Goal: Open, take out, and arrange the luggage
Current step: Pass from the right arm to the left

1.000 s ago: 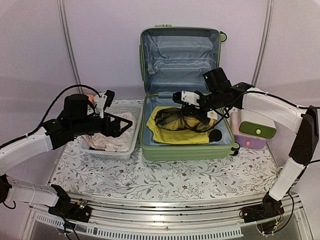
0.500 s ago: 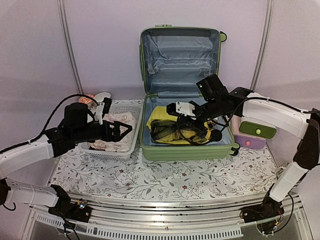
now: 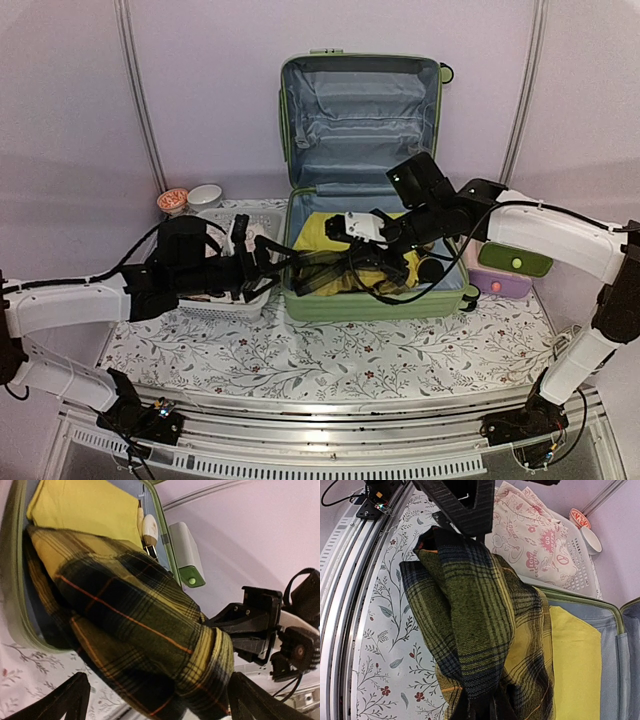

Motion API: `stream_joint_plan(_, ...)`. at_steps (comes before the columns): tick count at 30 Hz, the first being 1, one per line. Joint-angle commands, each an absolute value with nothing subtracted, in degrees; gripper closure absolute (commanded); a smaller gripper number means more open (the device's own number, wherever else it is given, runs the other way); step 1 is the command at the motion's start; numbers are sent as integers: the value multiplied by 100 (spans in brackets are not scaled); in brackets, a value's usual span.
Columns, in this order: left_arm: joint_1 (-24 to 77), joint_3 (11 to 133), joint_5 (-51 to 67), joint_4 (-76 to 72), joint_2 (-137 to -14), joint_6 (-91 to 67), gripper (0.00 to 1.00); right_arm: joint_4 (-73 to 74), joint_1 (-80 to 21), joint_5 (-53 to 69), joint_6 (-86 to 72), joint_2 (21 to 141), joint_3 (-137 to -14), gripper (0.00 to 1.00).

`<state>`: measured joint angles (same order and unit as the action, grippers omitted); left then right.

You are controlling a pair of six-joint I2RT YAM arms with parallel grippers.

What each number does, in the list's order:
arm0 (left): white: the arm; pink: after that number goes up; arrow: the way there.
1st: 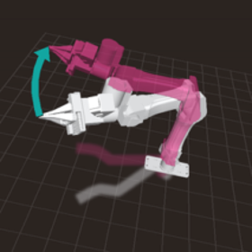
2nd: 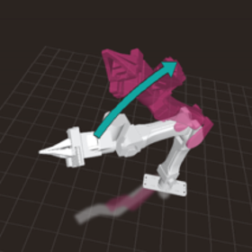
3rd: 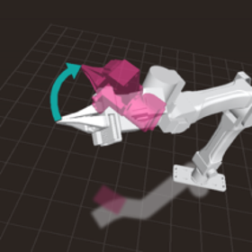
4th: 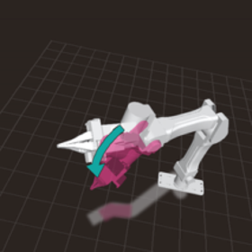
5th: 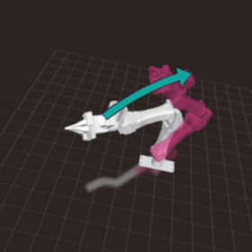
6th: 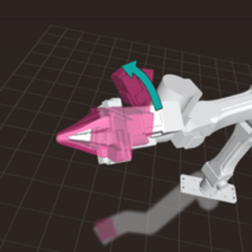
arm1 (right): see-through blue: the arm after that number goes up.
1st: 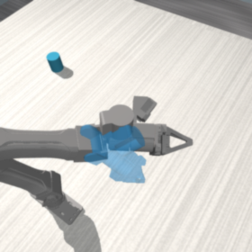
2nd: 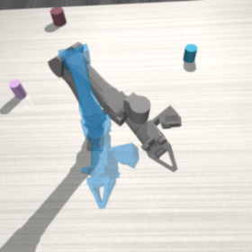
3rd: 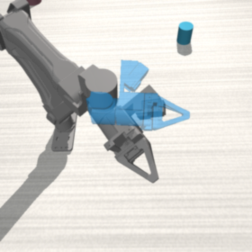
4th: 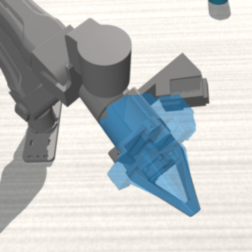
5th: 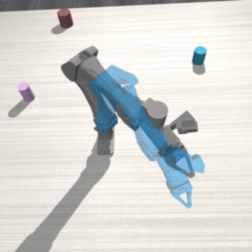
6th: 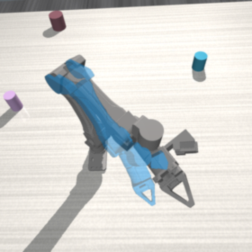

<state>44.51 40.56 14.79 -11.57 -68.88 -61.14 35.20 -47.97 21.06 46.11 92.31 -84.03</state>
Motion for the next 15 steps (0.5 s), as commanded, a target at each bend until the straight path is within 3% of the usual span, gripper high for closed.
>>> stream_joint_plan(1,4870,4397,832,-1309,-7112,-8006,2,3472,-4905,2164,4588,9077,-8261,98)
stream_joint_plan(8,5307,4552,-152,-184,-6916,-8934,2,3440,-4933,2136,4579,9122,-8159,98)
stream_joint_plan(15,5508,4343,272,-537,-7189,-9744,2,3401,-4984,2127,4592,9157,-8156,97)
